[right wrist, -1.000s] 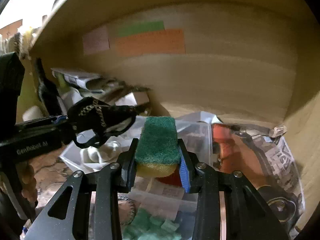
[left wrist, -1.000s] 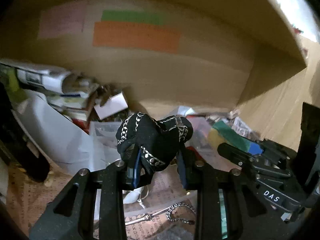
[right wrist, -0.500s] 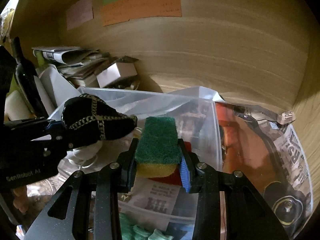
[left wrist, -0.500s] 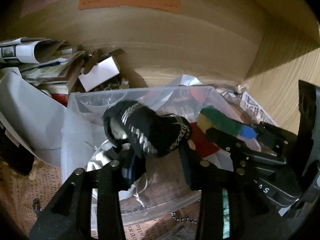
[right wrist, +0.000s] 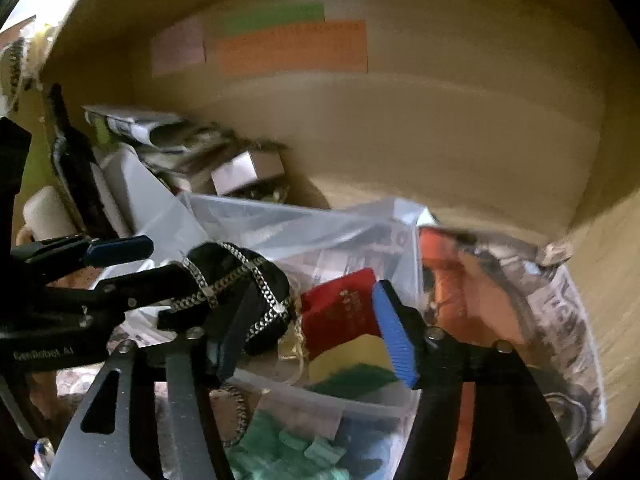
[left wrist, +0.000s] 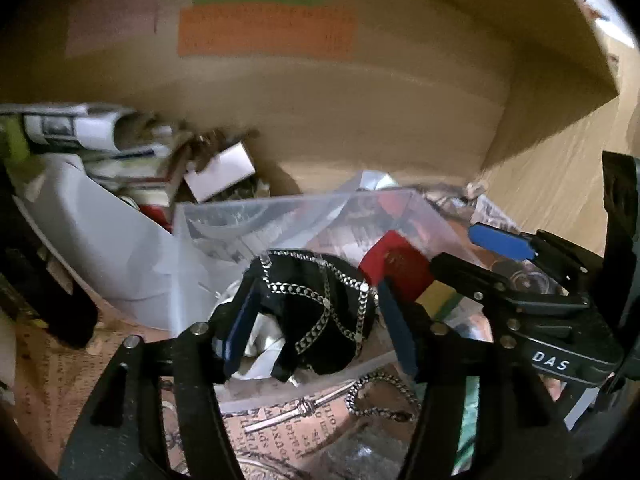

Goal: Organize soft objects
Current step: 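Open both tools to drop the cap and sponge into the box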

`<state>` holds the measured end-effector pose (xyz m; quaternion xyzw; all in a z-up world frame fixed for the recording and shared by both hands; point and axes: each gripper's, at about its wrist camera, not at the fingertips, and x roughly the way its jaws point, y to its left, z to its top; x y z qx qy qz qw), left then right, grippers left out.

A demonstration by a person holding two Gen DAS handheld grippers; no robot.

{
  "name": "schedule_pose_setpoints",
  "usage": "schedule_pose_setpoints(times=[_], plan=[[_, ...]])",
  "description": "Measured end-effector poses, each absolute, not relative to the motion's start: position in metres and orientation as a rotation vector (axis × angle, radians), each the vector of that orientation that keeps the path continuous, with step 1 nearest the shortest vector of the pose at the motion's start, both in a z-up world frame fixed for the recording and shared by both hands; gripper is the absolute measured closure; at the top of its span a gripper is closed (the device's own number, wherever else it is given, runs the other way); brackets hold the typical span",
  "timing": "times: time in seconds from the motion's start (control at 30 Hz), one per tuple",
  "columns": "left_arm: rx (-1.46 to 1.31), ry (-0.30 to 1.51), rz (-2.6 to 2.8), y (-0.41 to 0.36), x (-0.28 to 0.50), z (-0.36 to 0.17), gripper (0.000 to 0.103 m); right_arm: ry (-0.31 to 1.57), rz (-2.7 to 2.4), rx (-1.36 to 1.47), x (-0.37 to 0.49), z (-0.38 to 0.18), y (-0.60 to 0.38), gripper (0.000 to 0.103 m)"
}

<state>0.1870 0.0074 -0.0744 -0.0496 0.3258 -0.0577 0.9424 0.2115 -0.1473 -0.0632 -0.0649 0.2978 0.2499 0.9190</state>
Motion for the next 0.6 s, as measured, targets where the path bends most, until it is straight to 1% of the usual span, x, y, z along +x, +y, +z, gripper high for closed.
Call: schedule_pose_setpoints(times=[0.07, 0.13, 0.27, 0.37, 0.6], plan=[[-0.098, 0.629, -0.115, 0.009, 0.174, -0.064, 0.036, 0.577, 0.515, -0.135, 0.201, -0.054, -0.151, 0.042], [-0.093, 0.598, -0.115, 0.010, 0.163, -0.054, 0.032, 0.545, 0.521, -0.131, 0.189, -0.045, -0.154, 0.037], [-0.082, 0.550, -0.108, 0.012, 0.139, -0.042, 0.020, 0.488, 0.524, -0.125, 0.166, -0.032, -0.163, 0.030], [-0.075, 0.545, -0.105, 0.012, 0.126, -0.042, 0.014, 0.465, 0.526, -0.126, 0.152, -0.030, -0.167, 0.026], [-0.044, 0.621, -0.117, 0.004, 0.113, -0.071, 0.014, 0.513, 0.539, -0.128, 0.134, -0.050, -0.174, 0.024]])
